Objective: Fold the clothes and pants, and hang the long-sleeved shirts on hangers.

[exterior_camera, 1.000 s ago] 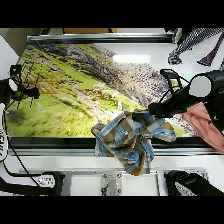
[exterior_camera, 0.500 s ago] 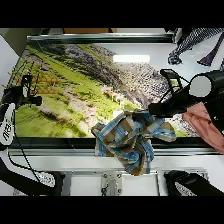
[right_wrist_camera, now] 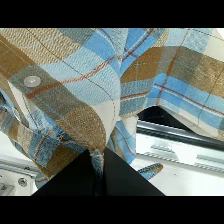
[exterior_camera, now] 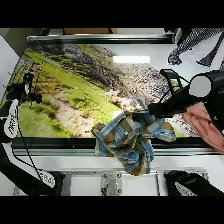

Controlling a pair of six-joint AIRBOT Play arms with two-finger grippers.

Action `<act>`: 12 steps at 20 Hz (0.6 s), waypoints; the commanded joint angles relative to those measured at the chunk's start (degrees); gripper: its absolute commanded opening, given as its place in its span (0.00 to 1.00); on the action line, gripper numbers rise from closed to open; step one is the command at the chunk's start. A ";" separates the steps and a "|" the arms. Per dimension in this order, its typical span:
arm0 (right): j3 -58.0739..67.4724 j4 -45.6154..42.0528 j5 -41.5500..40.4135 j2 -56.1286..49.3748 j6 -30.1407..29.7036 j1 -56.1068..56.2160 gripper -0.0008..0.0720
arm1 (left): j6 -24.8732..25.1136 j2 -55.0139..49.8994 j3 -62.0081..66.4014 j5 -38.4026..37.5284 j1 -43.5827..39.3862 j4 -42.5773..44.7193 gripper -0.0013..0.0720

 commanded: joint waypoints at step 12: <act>-0.02 0.00 0.00 -0.02 0.00 0.04 0.04 | 0.00 -0.26 -0.07 -1.40 0.04 -0.04 0.04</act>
